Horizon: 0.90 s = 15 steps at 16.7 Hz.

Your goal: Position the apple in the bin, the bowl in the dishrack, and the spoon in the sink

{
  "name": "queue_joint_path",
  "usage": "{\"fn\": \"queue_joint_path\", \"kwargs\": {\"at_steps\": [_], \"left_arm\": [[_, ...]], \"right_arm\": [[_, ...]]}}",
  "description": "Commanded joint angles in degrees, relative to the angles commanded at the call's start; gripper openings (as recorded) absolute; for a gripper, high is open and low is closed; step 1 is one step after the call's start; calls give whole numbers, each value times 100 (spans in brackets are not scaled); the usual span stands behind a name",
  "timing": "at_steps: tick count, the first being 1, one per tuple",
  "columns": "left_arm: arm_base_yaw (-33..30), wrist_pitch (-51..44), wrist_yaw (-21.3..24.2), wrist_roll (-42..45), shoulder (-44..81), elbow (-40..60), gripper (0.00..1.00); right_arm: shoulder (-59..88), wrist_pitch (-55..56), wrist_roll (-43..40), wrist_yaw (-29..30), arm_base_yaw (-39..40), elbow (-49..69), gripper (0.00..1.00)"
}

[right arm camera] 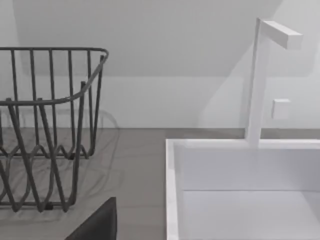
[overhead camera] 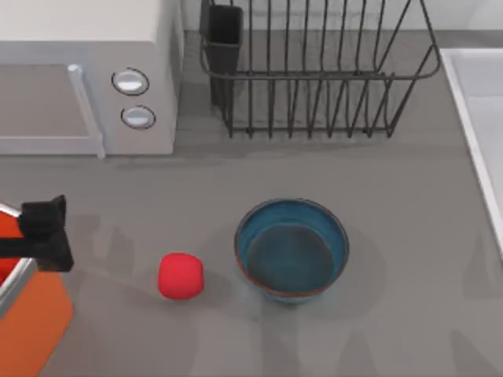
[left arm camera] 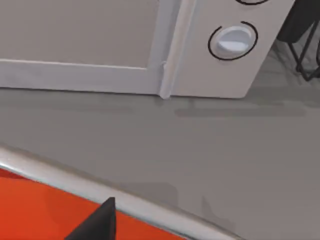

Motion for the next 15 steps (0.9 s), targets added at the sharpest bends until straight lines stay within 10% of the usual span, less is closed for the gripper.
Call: {"fn": "queue_joint_path", "kwargs": {"at_steps": [15], "left_arm": [[-2112,-3516,-21,-2111,6456,4456,100]], "right_arm": [[0,0,0,0,0,0,100]]}}
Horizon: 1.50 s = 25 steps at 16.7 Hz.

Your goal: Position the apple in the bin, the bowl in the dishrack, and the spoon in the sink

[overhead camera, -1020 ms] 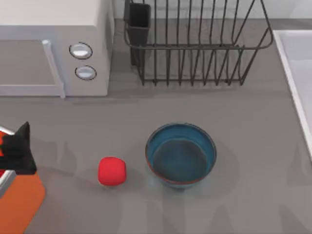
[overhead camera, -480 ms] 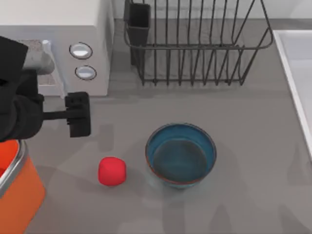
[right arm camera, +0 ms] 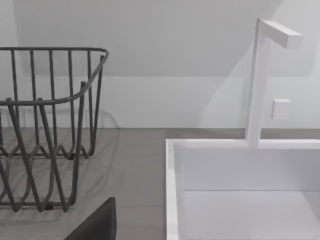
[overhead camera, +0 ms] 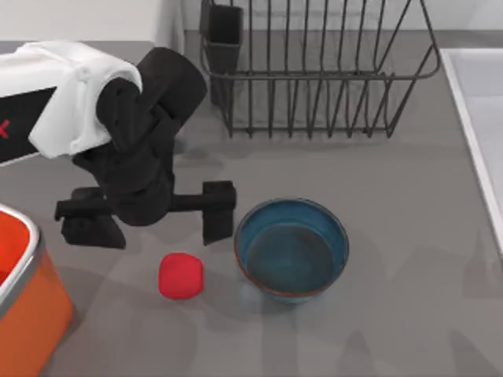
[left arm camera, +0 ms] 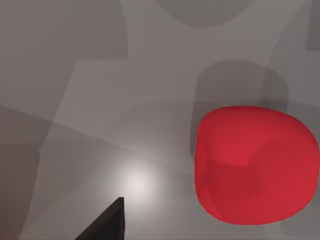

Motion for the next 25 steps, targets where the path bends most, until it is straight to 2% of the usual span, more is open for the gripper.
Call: {"fn": "queue_joint_path", "kwargs": {"at_steps": [4,11,18,23,25], "left_arm": [[-234,-383,-2,-245,686,518,100],[-226,-382,-6,-254,750,534,100],[-235,924,-2,-238,1334,-163,100],[-240,1097,-2,-241,1444,-268,100],[-240,1097,-2,-241,1444,-268,85]], "right_arm": [[0,0,0,0,0,0,100],[0,0,0,0,0,0,100],[0,0,0,0,0,0,100],[0,0,0,0,0,0,100],[0,0,0,0,0,0,100]]}}
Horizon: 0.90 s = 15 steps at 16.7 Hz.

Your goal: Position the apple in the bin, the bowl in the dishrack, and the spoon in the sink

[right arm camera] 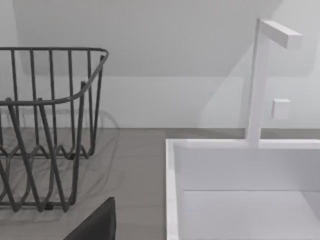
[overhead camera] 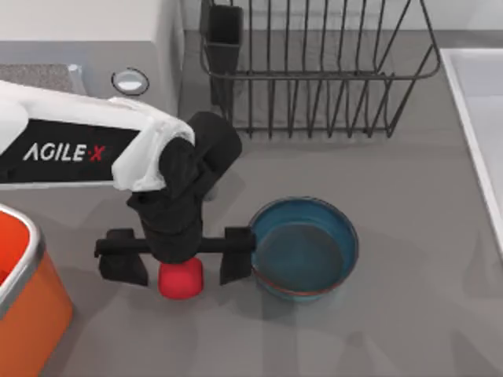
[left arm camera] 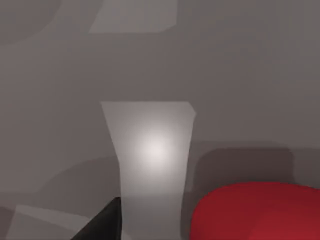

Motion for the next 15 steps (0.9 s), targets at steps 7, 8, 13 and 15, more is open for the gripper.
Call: {"fn": "queue_joint_path", "kwargs": {"at_steps": [7,8,13,15], "left_arm": [[0,0,0,0,0,0,32],[0,0,0,0,0,0,25],[0,0,0,0,0,0,0],[0,0,0,0,0,0,0]], "right_arm": [[0,0,0,0,0,0,100],[0,0,0,0,0,0,100],[0,0,0,0,0,0,100],[0,0,0,0,0,0,100]]}}
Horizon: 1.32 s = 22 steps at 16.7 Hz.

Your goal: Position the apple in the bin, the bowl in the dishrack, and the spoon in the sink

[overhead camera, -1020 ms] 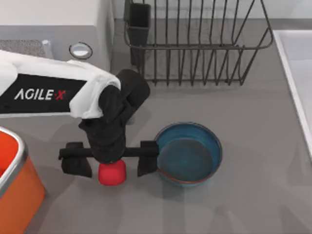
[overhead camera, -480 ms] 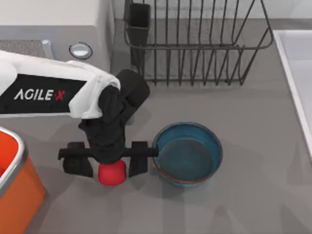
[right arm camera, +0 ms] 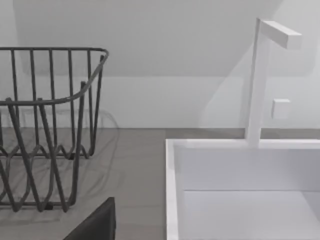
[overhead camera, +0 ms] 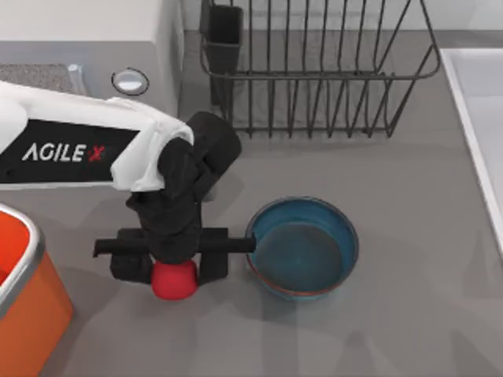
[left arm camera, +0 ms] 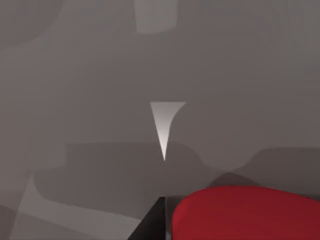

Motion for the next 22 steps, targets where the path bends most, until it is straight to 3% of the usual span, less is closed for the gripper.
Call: {"fn": "queue_joint_path", "kwargs": {"at_steps": [7,15,22], "left_arm": [[7,-179,-59,40,-142,103,0],[-6,-2038,-63,8,-775,1268,0],[7,-2256,-65,26,-883,1413,0]], "right_arm": [[0,0,0,0,0,0,100],[0,0,0,0,0,0,100],[0,0,0,0,0,0,100]]}}
